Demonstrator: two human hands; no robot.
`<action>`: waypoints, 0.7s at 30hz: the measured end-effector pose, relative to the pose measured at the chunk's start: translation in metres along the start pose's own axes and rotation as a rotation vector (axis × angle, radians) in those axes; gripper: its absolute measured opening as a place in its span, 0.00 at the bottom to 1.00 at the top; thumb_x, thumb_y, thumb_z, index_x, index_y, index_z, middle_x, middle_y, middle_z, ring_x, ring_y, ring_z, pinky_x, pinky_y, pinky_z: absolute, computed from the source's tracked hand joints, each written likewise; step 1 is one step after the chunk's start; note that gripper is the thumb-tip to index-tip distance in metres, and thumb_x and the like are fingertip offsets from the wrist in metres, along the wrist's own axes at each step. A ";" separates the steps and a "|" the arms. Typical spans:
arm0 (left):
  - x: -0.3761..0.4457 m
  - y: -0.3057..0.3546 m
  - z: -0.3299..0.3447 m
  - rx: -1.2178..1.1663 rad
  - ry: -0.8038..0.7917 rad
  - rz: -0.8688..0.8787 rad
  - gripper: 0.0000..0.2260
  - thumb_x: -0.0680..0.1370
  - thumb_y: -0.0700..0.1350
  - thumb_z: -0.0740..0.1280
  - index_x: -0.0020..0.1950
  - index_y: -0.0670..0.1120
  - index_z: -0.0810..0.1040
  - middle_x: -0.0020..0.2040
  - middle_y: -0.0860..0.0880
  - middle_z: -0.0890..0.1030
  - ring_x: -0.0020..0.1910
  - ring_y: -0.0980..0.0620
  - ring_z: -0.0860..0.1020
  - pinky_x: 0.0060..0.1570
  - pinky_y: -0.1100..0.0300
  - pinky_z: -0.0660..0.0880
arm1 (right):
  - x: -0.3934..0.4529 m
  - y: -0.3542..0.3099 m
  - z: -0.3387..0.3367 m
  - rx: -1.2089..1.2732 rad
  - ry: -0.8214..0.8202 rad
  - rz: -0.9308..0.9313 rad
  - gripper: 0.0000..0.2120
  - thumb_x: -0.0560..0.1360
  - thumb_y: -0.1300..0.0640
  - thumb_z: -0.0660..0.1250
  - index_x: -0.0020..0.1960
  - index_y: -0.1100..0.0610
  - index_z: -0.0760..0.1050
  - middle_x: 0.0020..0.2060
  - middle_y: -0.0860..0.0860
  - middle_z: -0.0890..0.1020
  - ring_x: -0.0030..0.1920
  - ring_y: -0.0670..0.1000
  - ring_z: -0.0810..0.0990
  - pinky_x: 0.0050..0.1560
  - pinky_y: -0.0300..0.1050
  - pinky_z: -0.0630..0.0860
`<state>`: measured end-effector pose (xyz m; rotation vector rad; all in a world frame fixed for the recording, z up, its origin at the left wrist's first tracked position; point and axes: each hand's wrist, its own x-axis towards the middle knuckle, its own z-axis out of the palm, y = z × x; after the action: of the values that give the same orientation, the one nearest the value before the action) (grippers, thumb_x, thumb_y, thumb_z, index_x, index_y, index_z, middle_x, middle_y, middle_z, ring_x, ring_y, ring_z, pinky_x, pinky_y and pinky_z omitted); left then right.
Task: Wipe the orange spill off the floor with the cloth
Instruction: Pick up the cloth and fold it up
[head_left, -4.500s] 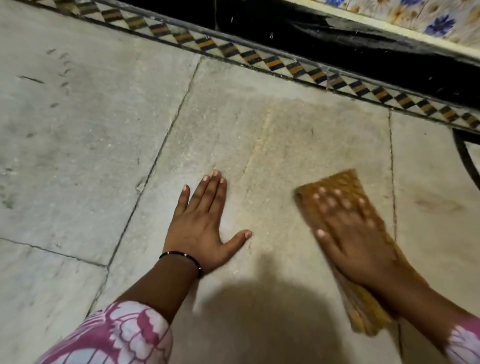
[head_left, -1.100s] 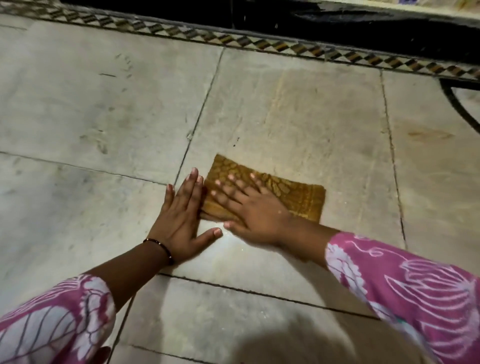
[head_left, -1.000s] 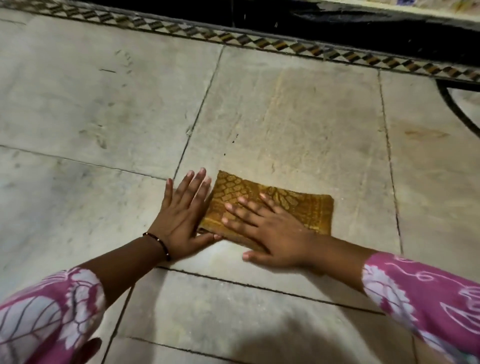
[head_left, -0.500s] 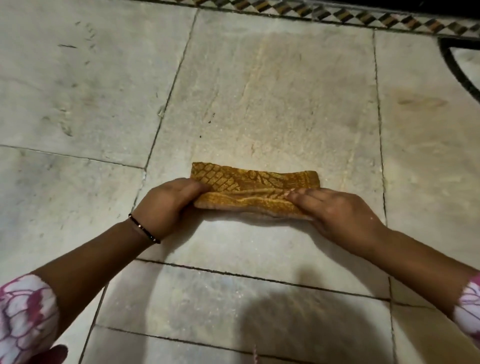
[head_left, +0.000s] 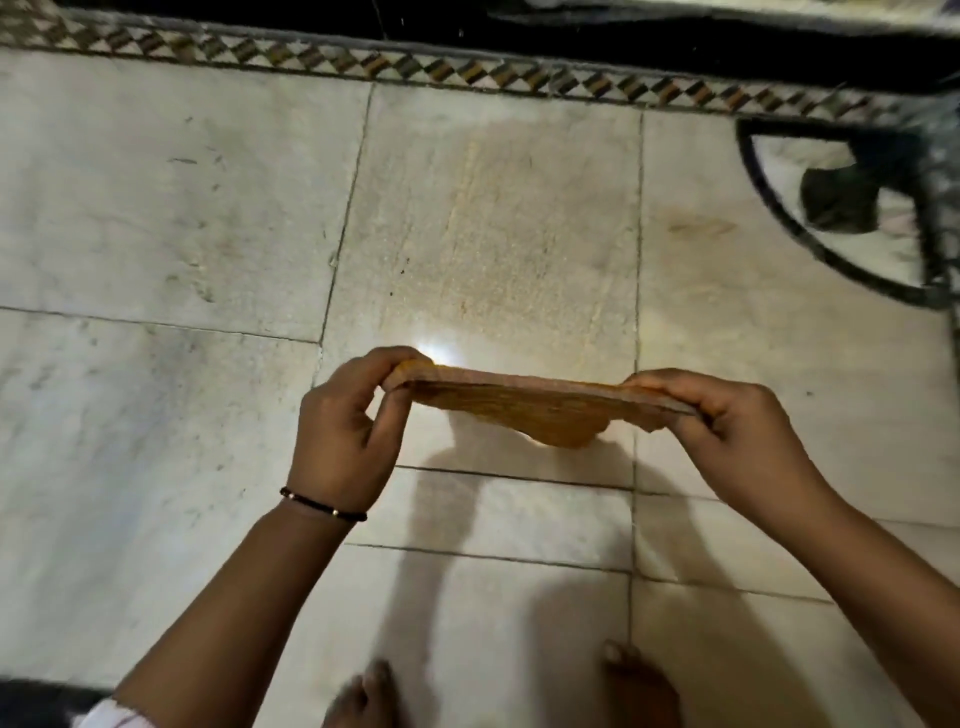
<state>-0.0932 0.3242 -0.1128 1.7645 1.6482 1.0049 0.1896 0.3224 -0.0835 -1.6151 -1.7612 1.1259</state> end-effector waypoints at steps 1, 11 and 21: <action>-0.003 0.023 -0.017 0.008 -0.030 0.012 0.11 0.77 0.44 0.59 0.51 0.47 0.80 0.45 0.57 0.81 0.40 0.64 0.76 0.40 0.75 0.67 | -0.012 -0.024 -0.016 -0.021 -0.008 0.010 0.16 0.70 0.60 0.61 0.49 0.43 0.80 0.41 0.31 0.81 0.44 0.36 0.80 0.47 0.28 0.71; -0.017 0.331 -0.259 -0.122 -0.076 -0.013 0.10 0.75 0.48 0.60 0.51 0.54 0.78 0.46 0.70 0.79 0.44 0.69 0.77 0.43 0.74 0.70 | -0.168 -0.364 -0.194 -0.069 0.160 0.063 0.10 0.69 0.52 0.62 0.46 0.42 0.78 0.41 0.29 0.80 0.45 0.31 0.78 0.46 0.25 0.70; -0.079 0.475 -0.380 -0.236 -0.023 0.173 0.02 0.75 0.48 0.66 0.45 0.53 0.79 0.43 0.63 0.81 0.42 0.62 0.79 0.40 0.73 0.72 | -0.308 -0.492 -0.247 -0.136 0.417 0.000 0.10 0.72 0.65 0.69 0.44 0.50 0.78 0.39 0.39 0.79 0.43 0.35 0.77 0.42 0.25 0.69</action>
<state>-0.1111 0.1450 0.4738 1.7718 1.3193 1.1985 0.1671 0.1047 0.5081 -1.7745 -1.5849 0.6183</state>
